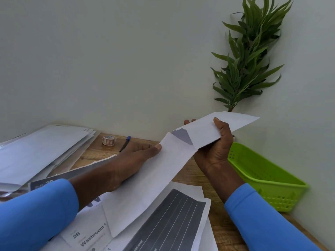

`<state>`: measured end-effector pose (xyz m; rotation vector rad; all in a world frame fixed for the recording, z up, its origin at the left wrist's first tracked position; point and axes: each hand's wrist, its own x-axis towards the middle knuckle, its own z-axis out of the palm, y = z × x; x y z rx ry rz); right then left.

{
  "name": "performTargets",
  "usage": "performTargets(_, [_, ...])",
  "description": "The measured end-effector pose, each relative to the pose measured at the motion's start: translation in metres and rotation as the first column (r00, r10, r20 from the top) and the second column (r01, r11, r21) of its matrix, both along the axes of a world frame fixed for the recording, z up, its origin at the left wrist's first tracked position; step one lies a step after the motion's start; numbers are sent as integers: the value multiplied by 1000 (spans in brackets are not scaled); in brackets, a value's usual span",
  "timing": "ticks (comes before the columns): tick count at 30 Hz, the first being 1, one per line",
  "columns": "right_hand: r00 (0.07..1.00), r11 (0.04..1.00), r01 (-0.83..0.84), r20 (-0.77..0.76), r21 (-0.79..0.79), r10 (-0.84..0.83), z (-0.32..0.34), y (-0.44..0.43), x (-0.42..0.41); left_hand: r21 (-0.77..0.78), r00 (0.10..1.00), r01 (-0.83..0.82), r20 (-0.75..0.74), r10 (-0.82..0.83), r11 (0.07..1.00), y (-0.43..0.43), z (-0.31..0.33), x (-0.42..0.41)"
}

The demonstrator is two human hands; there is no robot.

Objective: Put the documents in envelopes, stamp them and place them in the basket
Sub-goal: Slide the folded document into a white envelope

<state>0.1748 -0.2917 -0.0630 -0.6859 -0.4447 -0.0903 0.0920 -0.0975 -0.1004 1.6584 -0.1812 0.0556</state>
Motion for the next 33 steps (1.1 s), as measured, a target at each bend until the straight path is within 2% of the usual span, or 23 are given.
performTargets(5, [1000,999,2,-13,-34,-2,-3,3,-1,-16,997,-13,70,14,1000,0,0,-1])
performTargets(9, [999,999,22,-30,-45,-23,-4,5,-2,-44,989,59,142,-52,997,2,-1,0])
performTargets(13, [998,999,18,-57,-46,-20,-7,8,-3,103,962,-26,272,-3,994,0,-9,6])
performTargets(16, [997,998,11,-71,-63,-16,-9,11,-4,227,957,-19,287,-49,974,-1,-9,7])
performTargets(18, [996,996,0,-88,-88,-8,-11,13,-5,377,942,-8,313,-119,926,-1,-9,9])
performTargets(20, [995,993,-27,-102,-117,15,-12,15,-7,518,924,-65,355,-145,853,0,-9,11])
performTargets(23, [993,988,-53,-114,-146,37,-14,18,-10,617,896,-165,419,-144,770,-2,-11,13])
performTargets(25, [992,988,-61,-115,-141,45,-14,18,-11,547,913,-149,396,-98,824,-3,-11,15])
performTargets(28, [992,991,-76,-109,-108,64,-14,16,-11,272,967,-93,255,21,958,-3,-11,16])
performTargets(30, [993,995,-71,-94,-75,64,-14,16,-9,122,982,-102,174,80,987,-2,-9,14])
performTargets(33, [994,996,-75,-84,-41,71,-15,18,-7,-20,981,-159,108,161,987,-5,-9,14])
